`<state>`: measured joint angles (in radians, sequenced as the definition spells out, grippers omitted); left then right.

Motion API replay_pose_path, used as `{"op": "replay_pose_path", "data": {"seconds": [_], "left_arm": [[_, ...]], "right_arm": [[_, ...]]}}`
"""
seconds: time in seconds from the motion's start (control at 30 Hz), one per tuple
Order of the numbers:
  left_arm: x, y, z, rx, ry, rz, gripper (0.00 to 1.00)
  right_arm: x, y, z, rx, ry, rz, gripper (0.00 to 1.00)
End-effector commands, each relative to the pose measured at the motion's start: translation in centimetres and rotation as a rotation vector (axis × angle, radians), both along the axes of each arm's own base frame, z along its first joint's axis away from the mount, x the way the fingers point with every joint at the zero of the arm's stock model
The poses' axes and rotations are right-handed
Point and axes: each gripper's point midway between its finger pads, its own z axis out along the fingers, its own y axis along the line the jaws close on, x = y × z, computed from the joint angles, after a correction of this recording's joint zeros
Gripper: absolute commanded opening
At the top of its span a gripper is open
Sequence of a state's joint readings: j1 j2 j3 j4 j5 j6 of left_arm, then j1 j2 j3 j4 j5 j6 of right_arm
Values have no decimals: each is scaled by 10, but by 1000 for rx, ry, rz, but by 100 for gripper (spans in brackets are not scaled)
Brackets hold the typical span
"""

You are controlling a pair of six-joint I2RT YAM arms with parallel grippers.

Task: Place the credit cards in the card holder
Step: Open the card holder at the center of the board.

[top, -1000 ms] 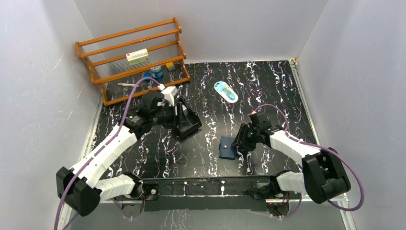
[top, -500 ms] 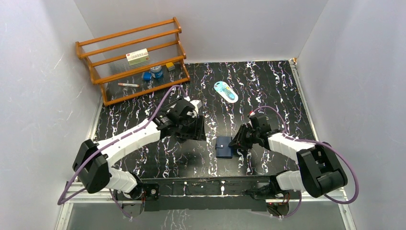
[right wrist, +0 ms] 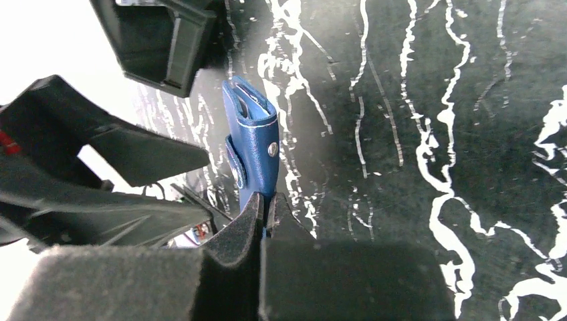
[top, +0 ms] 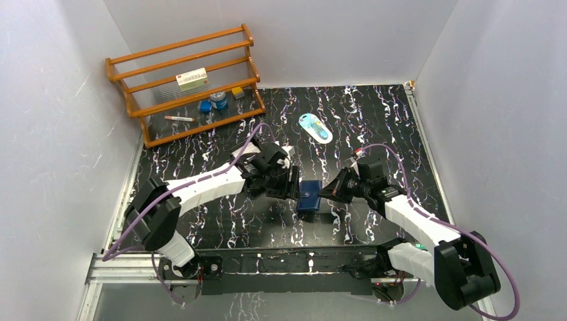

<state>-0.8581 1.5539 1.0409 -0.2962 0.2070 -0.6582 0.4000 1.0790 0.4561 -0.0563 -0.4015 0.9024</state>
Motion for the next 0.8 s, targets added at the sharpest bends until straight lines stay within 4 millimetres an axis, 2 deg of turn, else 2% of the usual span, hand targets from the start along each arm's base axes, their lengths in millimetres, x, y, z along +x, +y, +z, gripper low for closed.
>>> {"op": "replay_pose_path", "data": {"seconds": [0.0,0.2,0.5,0.63,0.77], "left_arm": [[-1,-30,14,-93,7,-67,59],[-2,-42,10,-94,-2,-91,62],[10,-33,-6,20,-94,-60,61],[11,-33,-9,54,-115,-71,43],[11,-27,-14,94,-122,-76,31]], "right_arm": [[1,12,37,98,-40,-11,0],[-2,17,42,96,-49,-2,0],[-7,27,40,86,-52,36,0],[-8,29,40,83,-53,44,0],[-8,29,39,77,-54,44,0]]}}
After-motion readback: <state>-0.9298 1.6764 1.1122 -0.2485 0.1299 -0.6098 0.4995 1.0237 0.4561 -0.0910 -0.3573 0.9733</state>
